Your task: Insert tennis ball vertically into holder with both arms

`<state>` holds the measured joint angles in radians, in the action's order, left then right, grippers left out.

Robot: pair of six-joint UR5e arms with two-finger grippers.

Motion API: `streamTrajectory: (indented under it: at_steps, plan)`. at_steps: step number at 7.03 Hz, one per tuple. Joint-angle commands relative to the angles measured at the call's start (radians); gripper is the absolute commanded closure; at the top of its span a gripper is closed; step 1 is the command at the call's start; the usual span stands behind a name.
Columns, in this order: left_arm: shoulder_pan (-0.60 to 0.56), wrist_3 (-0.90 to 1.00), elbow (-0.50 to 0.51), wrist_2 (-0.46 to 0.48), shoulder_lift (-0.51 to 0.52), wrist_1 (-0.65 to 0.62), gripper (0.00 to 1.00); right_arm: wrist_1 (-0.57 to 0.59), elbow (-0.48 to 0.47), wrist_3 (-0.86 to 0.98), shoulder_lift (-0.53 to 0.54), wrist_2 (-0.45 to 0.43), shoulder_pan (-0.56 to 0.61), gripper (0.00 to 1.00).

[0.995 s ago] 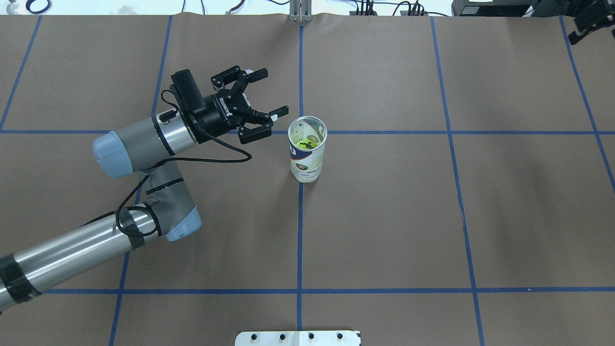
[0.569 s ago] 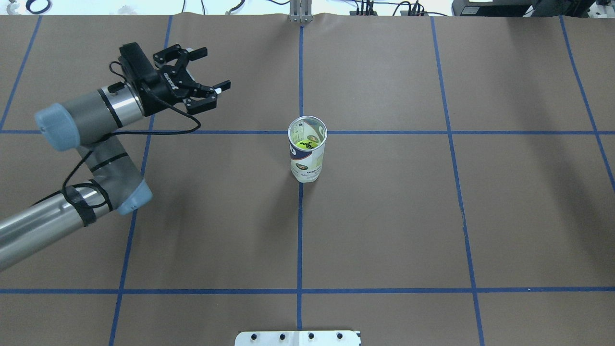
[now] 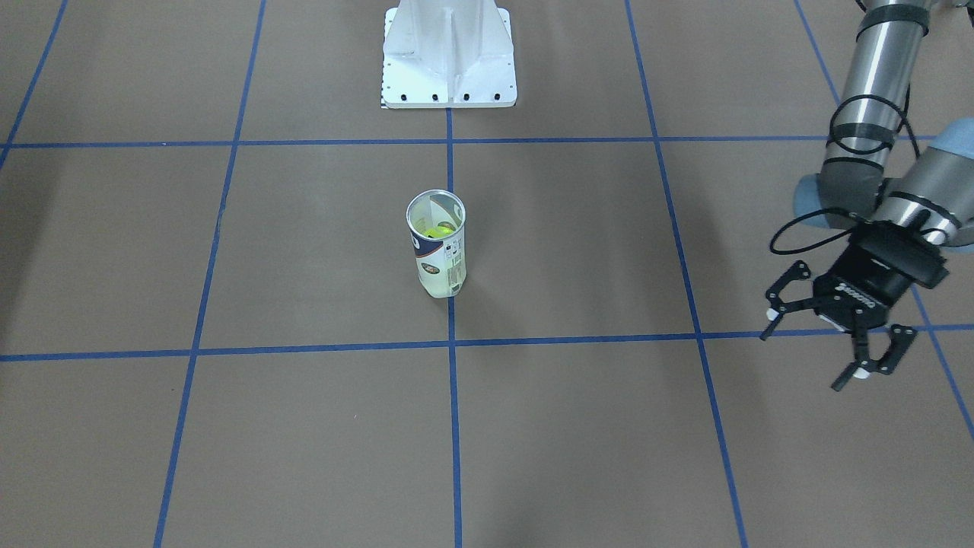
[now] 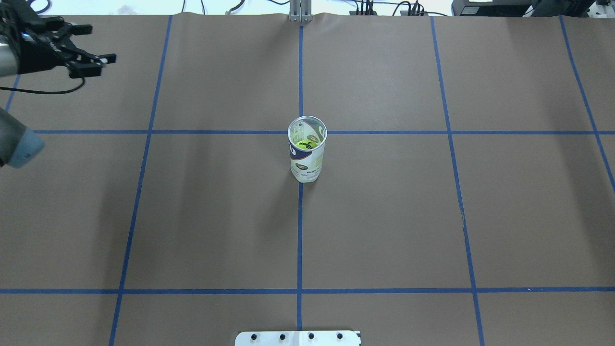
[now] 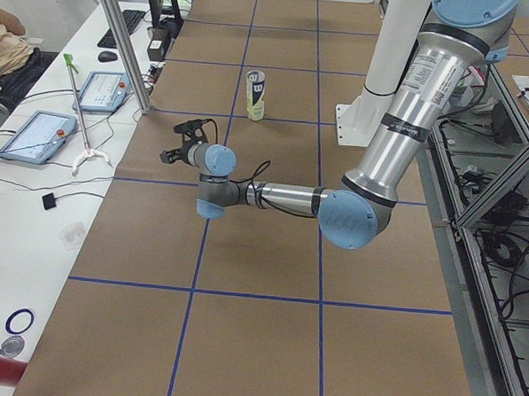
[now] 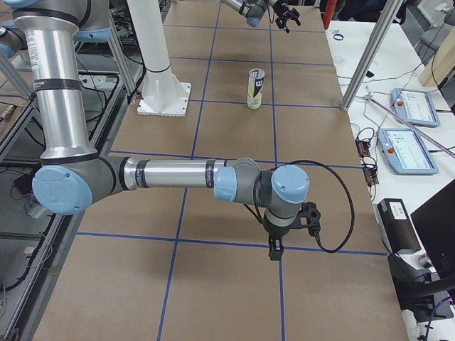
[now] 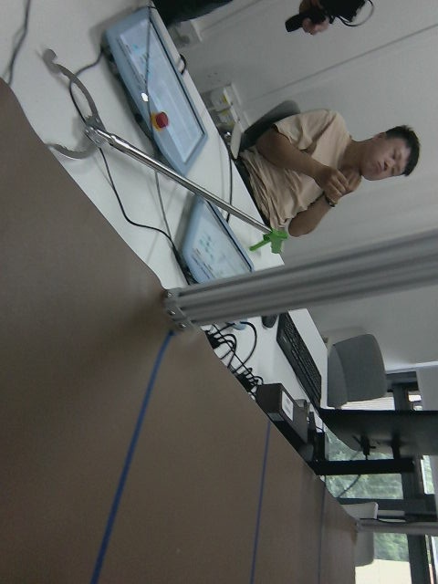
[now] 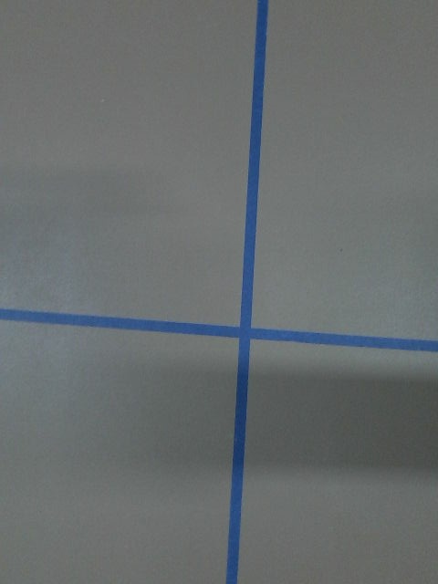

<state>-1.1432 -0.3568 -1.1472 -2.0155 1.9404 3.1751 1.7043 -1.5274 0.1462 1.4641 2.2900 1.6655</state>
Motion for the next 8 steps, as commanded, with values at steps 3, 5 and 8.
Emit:
streamTrajectory:
  at_steps: [3, 5, 8]
  plan:
    - [-0.291, 0.428, 0.0, -0.204, -0.155, -0.286, 0.01, -0.002, -0.011, 0.004, 0.025, -0.003, 0.002, 0.01]
    - [-0.296, 0.459, -0.022, -0.23, -0.17, -0.519, 0.01, -0.088, 0.001, 0.001, 0.05, -0.004, 0.002, 0.01]
    - [-0.352, 0.625, -0.209, -0.246, -0.169, -1.092, 0.01, -0.103, 0.007, 0.001, 0.039, -0.024, 0.002, 0.01]
